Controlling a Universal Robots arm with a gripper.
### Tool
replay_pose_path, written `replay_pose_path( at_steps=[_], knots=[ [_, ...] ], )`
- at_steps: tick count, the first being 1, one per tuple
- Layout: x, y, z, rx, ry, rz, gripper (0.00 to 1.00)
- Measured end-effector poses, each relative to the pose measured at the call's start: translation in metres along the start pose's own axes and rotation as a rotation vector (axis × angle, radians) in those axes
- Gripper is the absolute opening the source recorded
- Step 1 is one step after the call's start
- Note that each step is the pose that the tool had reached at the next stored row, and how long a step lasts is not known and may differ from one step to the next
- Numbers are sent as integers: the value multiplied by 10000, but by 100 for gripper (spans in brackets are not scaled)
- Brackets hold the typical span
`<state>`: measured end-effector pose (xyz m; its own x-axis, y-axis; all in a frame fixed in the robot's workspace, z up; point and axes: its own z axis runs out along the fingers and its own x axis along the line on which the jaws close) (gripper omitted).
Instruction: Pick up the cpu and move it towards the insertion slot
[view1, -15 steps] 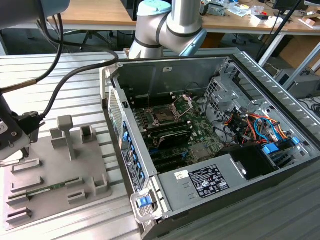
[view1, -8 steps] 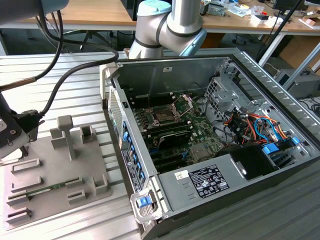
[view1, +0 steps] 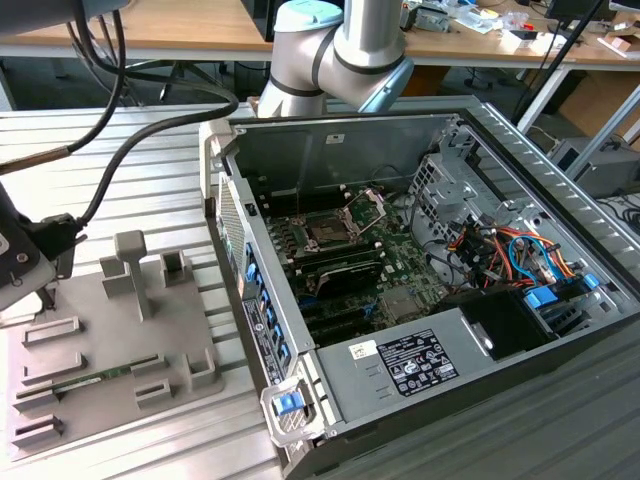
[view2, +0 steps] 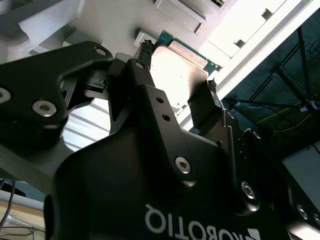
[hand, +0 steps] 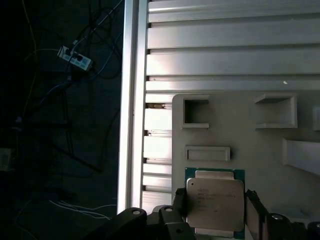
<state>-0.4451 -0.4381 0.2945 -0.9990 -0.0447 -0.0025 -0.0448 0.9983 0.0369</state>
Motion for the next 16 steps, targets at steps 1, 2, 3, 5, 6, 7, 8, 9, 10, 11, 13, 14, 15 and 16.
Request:
replay_pose_path(
  at_steps=[1, 2, 3, 5, 6, 7, 8, 9, 10, 11, 13, 14, 15, 16],
  knots=[
    [0, 0, -7, 0, 0, 0, 55],
    [0, 0, -14, 0, -1, 0, 55],
    [0, 1, -24, 0, -1, 0, 55],
    [0, 1, -39, 0, -1, 0, 55],
    [0, 2, -46, -1, 0, 0, 55],
    [0, 2, -53, 0, -1, 0, 55],
    [0, 2, -61, 0, -1, 0, 55],
    [0, 2, -68, 0, 0, 0, 55],
    [0, 3, -75, 0, -1, 0, 55],
    [0, 3, -88, 0, 0, 0, 55],
    [0, 4, -104, 0, -1, 0, 55],
    [0, 4, -116, -1, -1, 0, 55],
    [0, 4, -124, -1, -1, 0, 55],
    [0, 5, -130, -1, -1, 0, 55]
  ],
)
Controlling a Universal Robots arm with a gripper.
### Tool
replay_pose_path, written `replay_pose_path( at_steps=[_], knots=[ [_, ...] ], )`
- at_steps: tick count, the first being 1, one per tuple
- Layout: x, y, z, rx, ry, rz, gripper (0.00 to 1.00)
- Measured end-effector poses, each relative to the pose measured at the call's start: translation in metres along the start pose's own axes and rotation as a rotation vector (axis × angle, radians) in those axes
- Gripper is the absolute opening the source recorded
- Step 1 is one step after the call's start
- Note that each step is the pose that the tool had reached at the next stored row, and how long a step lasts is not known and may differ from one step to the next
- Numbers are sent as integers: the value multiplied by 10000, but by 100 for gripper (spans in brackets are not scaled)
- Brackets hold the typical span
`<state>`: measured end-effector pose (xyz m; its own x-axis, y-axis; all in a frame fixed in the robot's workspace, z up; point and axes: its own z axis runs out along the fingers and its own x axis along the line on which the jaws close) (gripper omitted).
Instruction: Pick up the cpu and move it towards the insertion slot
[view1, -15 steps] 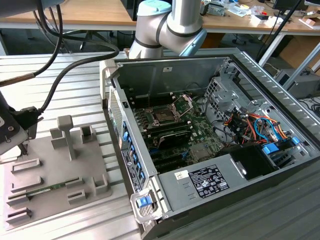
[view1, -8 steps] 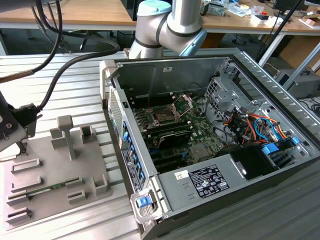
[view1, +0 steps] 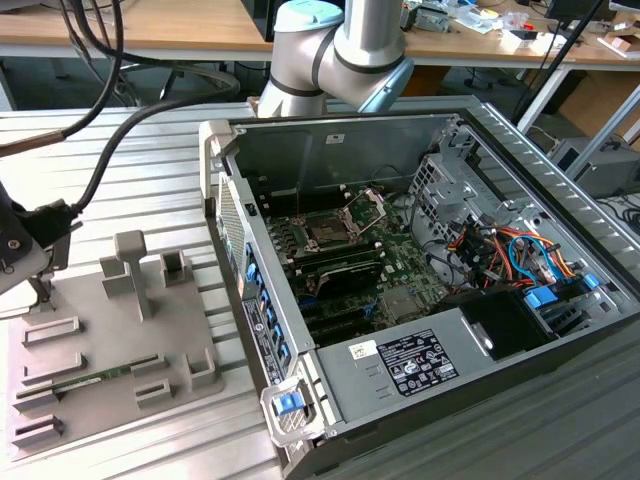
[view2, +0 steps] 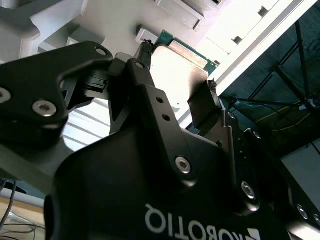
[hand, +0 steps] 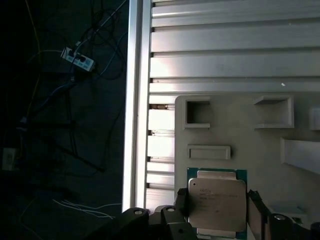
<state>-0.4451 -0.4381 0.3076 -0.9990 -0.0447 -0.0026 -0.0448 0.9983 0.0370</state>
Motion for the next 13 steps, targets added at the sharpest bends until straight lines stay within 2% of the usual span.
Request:
replay_pose_path(
  at_steps=[13],
  knots=[
    [0, 4, -101, 0, 0, 0, 55]
  ],
)
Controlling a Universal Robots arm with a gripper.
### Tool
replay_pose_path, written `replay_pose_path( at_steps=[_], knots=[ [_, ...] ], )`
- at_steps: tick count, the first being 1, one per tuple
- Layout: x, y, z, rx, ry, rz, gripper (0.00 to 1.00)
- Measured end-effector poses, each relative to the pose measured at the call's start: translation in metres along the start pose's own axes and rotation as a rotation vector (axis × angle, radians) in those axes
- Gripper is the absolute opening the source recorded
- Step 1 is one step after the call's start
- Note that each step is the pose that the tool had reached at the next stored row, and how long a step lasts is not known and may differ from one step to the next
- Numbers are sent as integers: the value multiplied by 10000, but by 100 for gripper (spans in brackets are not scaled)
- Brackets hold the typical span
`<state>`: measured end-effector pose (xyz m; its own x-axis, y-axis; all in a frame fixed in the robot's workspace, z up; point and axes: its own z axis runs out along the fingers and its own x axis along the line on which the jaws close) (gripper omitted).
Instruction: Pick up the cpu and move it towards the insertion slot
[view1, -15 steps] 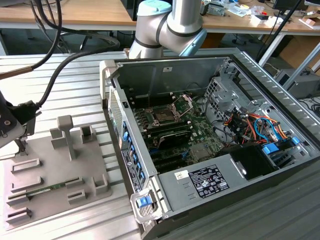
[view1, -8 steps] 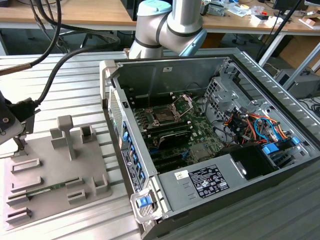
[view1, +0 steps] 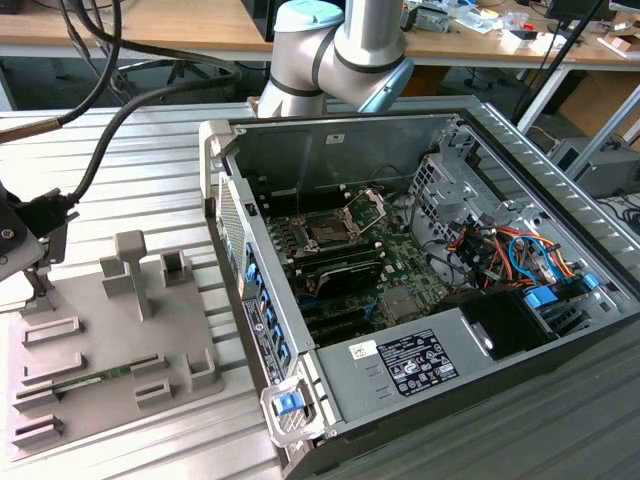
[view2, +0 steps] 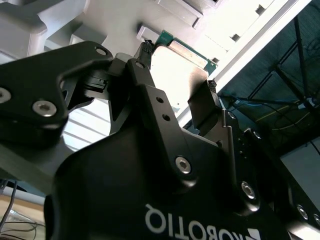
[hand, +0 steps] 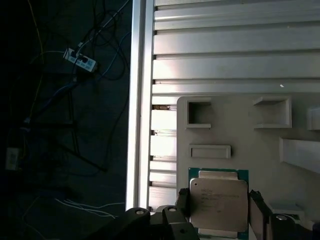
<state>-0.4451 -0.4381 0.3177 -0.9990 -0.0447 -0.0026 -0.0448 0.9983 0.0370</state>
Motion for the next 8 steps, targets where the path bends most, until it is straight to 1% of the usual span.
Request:
replay_pose_path(
  at_steps=[8],
  knots=[
    [0, 2, -68, 1, 1, 0, 55]
  ],
)
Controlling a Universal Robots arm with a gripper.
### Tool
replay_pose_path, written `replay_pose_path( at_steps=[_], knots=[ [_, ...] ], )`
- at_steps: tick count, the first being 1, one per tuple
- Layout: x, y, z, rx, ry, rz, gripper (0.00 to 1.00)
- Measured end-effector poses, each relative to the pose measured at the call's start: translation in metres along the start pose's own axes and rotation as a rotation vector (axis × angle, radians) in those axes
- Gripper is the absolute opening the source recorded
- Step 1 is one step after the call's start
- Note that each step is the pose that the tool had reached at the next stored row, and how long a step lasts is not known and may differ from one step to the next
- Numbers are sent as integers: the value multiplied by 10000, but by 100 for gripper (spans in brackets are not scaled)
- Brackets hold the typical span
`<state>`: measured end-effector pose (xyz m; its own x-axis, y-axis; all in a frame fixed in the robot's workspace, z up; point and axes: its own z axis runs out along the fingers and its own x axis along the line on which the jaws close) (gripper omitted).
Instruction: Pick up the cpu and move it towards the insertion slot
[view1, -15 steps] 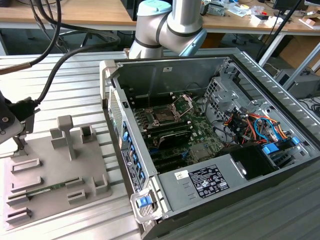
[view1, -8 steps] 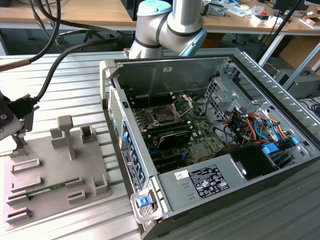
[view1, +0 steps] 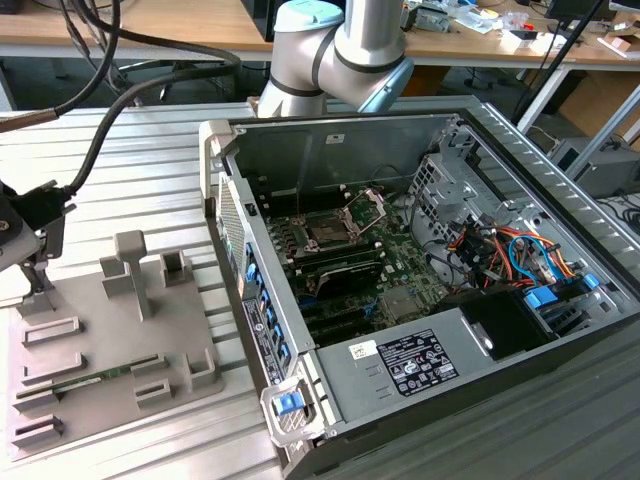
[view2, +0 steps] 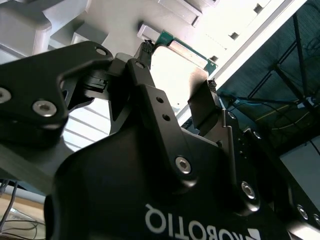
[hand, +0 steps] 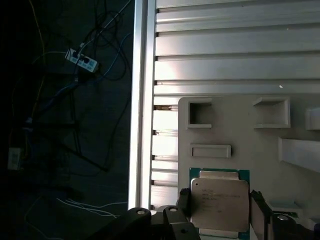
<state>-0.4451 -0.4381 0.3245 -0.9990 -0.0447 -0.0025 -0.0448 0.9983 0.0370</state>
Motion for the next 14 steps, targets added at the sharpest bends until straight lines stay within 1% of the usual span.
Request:
replay_pose_path(
  at_steps=[5, 14],
  knots=[
    [0, 2, -48, -1, -1, 0, 55],
    [0, 4, -107, 0, 0, 0, 55]
  ],
)
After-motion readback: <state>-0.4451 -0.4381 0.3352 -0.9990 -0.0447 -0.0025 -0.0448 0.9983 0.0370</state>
